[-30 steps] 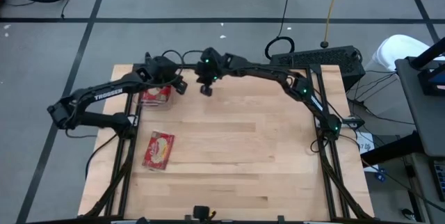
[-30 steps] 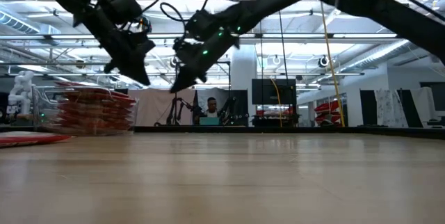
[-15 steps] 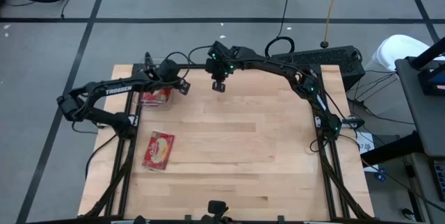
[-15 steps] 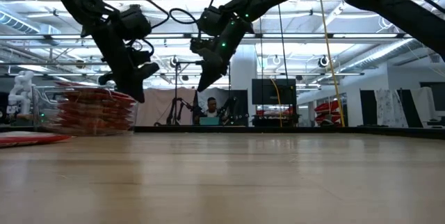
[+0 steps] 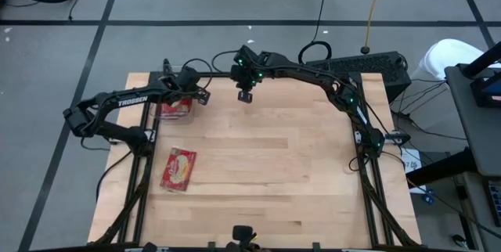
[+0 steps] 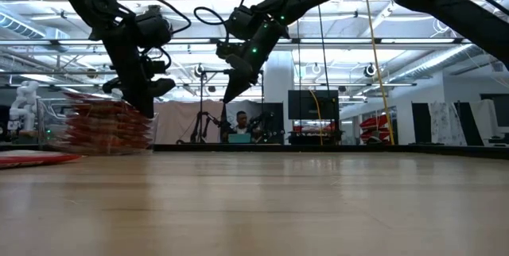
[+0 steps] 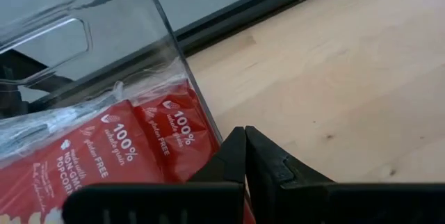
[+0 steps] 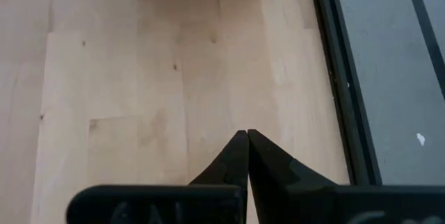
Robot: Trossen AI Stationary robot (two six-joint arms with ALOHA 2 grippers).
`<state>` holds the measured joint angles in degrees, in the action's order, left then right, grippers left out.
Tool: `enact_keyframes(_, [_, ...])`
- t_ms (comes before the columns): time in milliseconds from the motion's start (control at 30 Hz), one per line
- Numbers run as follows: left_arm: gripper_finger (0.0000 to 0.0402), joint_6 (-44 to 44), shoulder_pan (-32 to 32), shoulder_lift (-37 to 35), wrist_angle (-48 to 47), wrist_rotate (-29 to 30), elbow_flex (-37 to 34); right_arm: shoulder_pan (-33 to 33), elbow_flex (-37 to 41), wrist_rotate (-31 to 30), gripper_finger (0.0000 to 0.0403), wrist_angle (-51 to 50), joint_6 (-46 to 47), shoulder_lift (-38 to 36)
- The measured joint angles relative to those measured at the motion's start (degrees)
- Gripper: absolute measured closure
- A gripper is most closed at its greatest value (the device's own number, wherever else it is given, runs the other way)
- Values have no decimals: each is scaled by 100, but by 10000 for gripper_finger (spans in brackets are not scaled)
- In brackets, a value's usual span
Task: Sort popcorn bags into baskets
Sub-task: Adjust the red popcorn bags, then put the red popcorn bag into the transparent bin
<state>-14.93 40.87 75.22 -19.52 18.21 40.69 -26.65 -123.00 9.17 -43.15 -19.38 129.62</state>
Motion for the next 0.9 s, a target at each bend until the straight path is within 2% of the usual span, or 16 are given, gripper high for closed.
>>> enact_keyframes(300, [389, 109, 36, -109, -51, 40, 2, 0, 0, 2, 403, -140, -22, 0])
enact_keyframes(533, [393, 323, 25, -689, 3, 47, 2, 0, 0, 26, 403, -236, -86, -7])
enact_keyframes(667, [385, 541, -19, -1080, -20, -21, 2, 18, 3, 445, 403, -330, -91, -122])
enact_keyframes(767, [389, 874, -203, -1376, -9, -389, 2, 80, 0, 754, 403, -528, -106, -208])
enact_keyframes(900, [397, 1204, -581, -1802, 4, -1099, 2, 283, 2, 757, 403, -768, -122, -209])
